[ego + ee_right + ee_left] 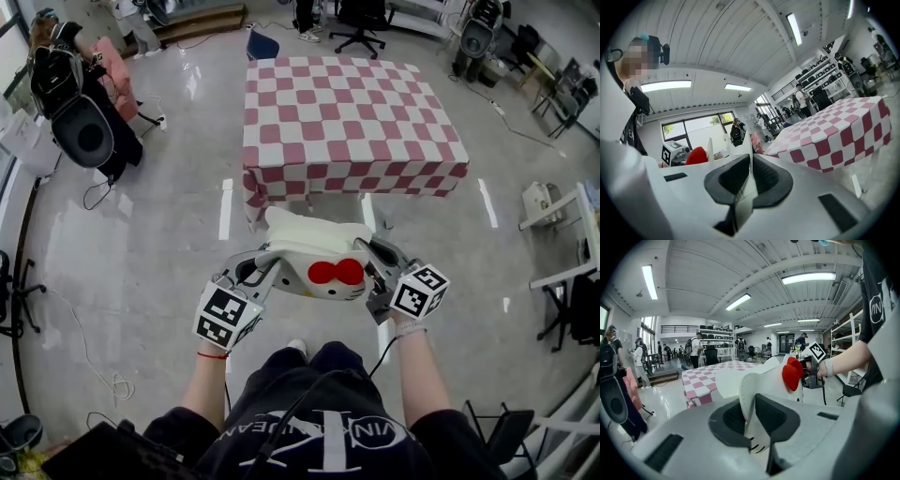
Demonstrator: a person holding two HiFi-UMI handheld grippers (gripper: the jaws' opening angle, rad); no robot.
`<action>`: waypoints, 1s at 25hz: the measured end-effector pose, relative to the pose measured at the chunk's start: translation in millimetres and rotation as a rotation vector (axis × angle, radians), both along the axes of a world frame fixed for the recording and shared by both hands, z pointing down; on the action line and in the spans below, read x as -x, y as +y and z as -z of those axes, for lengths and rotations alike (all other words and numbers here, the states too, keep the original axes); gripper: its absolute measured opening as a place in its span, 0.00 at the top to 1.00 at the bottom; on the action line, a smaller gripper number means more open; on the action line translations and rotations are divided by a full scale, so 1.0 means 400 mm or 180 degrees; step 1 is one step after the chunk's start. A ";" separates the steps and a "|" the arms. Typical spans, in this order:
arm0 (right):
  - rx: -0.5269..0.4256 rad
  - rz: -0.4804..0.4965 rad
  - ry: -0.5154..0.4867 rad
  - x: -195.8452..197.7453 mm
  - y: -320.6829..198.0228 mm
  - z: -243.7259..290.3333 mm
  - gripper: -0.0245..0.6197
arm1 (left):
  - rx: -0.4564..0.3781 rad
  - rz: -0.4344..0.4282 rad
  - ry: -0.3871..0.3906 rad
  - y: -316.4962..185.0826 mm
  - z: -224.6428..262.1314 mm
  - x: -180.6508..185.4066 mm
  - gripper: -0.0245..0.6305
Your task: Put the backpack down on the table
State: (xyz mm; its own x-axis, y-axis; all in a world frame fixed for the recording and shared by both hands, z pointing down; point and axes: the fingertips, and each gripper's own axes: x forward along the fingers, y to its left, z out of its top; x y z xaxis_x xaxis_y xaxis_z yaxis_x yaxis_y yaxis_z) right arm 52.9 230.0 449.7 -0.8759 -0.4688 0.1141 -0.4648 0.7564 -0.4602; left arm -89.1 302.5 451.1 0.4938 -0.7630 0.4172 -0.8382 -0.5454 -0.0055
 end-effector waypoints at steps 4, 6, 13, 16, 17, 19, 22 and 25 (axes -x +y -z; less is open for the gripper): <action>0.0043 -0.0004 0.0061 0.022 -0.039 -0.013 0.93 | 0.0024 -0.0003 0.0041 -0.035 -0.009 0.022 0.89; 0.0043 -0.0008 0.0050 0.036 -0.066 -0.016 0.93 | 0.0016 0.0010 0.0053 -0.058 -0.012 0.036 0.89; 0.0108 0.0083 0.0019 0.062 -0.171 -0.024 0.93 | 0.0080 0.0085 0.0068 -0.161 -0.011 0.059 0.89; 0.0084 0.0151 0.0028 0.053 -0.221 -0.033 0.93 | 0.0091 0.0096 0.0047 -0.215 -0.022 0.049 0.89; 0.0073 0.0171 0.0037 0.049 -0.241 -0.034 0.93 | 0.0096 0.0100 0.0039 -0.236 -0.027 0.044 0.89; 0.0052 0.0214 0.0064 0.040 -0.287 -0.034 0.93 | 0.0111 0.0115 0.0045 -0.281 -0.034 0.033 0.89; 0.0032 0.0234 0.0085 0.020 -0.366 -0.031 0.93 | 0.0125 0.0131 0.0105 -0.357 -0.035 0.011 0.89; 0.0005 0.0224 0.0087 -0.003 -0.445 -0.017 0.93 | 0.0127 0.0116 0.0109 -0.433 -0.025 -0.013 0.89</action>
State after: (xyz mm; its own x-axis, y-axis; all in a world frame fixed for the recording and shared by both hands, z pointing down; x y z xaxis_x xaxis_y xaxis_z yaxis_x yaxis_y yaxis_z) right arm 54.1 52.0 456.3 -0.9032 -0.4060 0.1393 -0.4230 0.7869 -0.4493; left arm -83.9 129.2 461.2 0.4805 -0.7637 0.4310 -0.8567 -0.5138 0.0447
